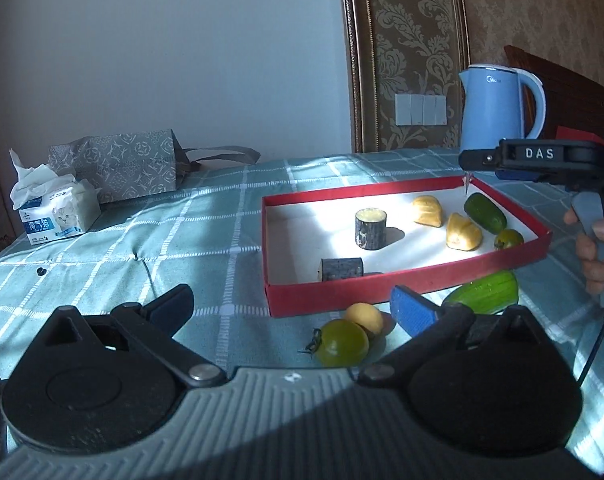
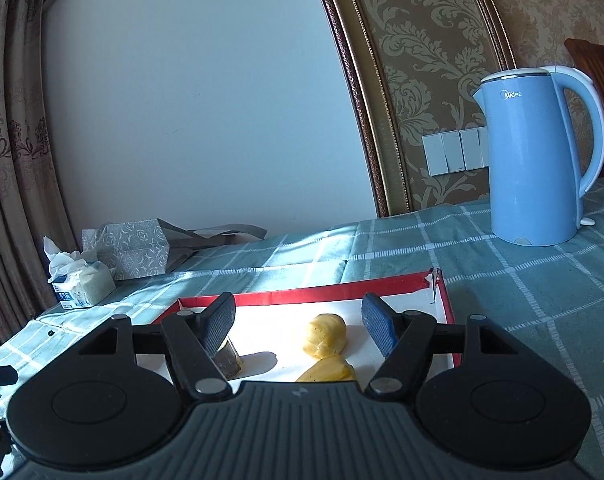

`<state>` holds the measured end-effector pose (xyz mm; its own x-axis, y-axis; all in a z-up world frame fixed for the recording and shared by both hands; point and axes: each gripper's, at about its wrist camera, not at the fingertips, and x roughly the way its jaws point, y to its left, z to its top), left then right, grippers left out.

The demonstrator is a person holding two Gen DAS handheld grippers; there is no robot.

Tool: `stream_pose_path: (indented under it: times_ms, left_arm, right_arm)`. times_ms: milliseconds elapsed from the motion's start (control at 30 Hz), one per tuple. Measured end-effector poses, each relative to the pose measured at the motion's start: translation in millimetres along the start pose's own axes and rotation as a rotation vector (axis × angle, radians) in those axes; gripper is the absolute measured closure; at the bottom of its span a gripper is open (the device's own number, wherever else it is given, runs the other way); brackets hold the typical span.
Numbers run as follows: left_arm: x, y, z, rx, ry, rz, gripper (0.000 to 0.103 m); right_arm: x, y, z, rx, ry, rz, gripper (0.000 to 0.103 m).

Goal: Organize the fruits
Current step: 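Grasp the dark green tomato beside the tray with the left tool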

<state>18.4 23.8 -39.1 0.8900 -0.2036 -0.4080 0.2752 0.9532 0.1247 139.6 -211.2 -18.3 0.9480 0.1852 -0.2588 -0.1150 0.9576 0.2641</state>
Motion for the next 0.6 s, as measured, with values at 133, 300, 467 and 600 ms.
stream_pose_path:
  times_ms: [133, 300, 467, 600]
  left_arm:
    - [-1.0, -22.7, -9.7, 0.165, -0.019, -0.012, 0.0]
    - [11.1, -34.8, -12.5, 0.224, 0.019, -0.072, 0.0]
    - [23.4, -36.0, -14.1, 0.223, 0.06, -0.067, 0.004]
    - [32.2, -30.4, -14.5, 0.172, 0.104, -0.091, 0.011]
  right_arm:
    - [0.5, -0.2, -1.9, 0.015, 0.018, 0.01, 0.034]
    - [0.5, -2.1, -1.8, 0.023, 0.023, 0.005, 0.034]
    - [0.0, -0.2, -2.0, 0.013, 0.022, 0.013, 0.034]
    - [0.9, 1.0, -2.4, 0.006, 0.026, 0.013, 0.034]
